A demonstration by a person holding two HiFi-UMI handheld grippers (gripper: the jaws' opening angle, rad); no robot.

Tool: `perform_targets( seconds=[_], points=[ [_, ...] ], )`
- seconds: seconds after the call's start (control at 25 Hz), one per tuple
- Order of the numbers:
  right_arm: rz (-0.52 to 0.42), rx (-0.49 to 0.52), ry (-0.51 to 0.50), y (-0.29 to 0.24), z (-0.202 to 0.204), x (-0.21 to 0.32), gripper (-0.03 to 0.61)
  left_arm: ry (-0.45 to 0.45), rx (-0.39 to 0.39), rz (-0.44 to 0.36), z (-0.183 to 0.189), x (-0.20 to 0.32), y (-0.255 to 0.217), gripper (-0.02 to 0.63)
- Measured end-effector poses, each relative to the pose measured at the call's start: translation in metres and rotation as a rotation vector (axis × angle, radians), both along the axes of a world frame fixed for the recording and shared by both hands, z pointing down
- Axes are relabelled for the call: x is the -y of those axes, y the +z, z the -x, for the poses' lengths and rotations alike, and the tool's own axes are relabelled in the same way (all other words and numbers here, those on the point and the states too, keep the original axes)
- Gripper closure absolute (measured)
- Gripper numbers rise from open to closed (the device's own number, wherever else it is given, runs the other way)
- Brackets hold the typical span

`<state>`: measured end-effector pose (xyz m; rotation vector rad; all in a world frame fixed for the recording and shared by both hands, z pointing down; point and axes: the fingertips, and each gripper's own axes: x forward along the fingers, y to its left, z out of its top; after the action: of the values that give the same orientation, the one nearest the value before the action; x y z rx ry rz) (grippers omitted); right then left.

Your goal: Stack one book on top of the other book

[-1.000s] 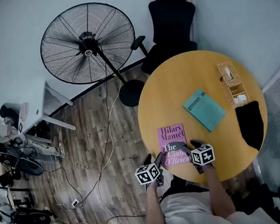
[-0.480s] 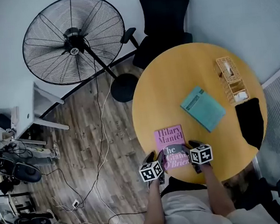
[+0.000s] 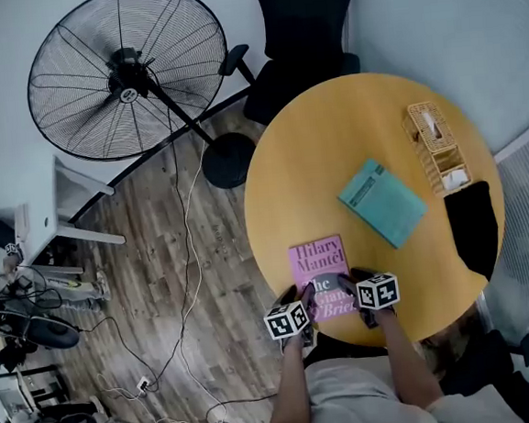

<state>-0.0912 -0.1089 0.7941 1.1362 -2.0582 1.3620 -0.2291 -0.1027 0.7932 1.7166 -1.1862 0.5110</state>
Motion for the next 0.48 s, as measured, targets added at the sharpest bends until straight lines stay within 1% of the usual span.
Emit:
perform_targets(
  seconds=[0.16, 0.2, 0.24, 0.28, 0.48],
  points=[
    [0.015, 0.020, 0.015, 0.003, 0.005, -0.004, 0.367, 0.003, -0.014, 0.002, -0.004, 0.000, 0.002, 0.379],
    [0.016, 0.037, 0.027, 0.002, 0.008, -0.004, 0.383, -0.001, -0.019, 0.001, -0.004, 0.000, 0.001, 0.380],
    [0.018, 0.052, 0.041, 0.002, 0.010, -0.004, 0.418, -0.003, -0.021, -0.001, -0.003, 0.000, 0.001, 0.381],
    [0.019, 0.058, 0.053, 0.001, 0.011, -0.004, 0.426, -0.003, -0.020, -0.003, -0.003, 0.000, 0.002, 0.382],
    [0.015, 0.040, 0.053, 0.001, 0.011, -0.004, 0.426, 0.012, -0.014, 0.013, -0.006, -0.001, 0.003, 0.382]
  ],
)
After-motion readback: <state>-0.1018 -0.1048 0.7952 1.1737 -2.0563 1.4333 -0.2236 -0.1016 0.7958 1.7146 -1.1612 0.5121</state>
